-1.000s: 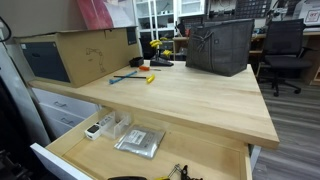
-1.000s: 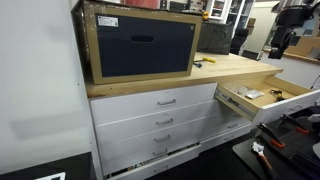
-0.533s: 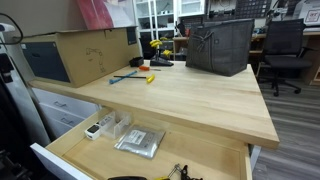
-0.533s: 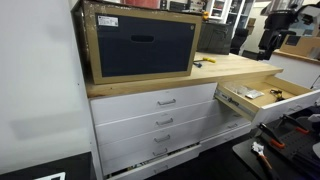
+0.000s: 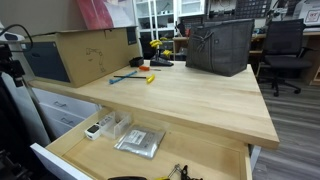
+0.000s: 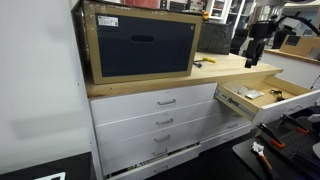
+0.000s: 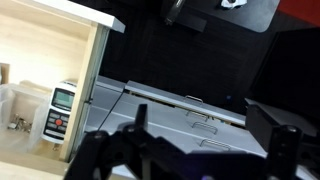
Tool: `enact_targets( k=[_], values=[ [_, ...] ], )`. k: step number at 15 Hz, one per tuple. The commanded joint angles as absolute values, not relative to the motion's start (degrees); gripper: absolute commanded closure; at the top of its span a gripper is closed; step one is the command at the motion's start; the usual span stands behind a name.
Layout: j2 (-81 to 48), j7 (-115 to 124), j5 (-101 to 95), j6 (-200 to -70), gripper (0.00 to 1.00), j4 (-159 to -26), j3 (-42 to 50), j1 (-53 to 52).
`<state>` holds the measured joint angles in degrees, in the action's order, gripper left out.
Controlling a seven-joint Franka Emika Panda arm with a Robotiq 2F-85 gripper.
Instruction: Open the top left drawer
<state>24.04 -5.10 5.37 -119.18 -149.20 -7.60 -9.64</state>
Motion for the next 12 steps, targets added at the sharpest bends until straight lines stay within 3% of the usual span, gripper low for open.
enact_targets(
  k=[1, 12],
  values=[
    [19.2, -4.0, 3.2, -119.7, 0.00, -145.9, -8.8, -9.9],
    [4.4, -5.7, -7.0, -122.5, 0.00, -138.7, -13.3, -12.3]
  ],
)
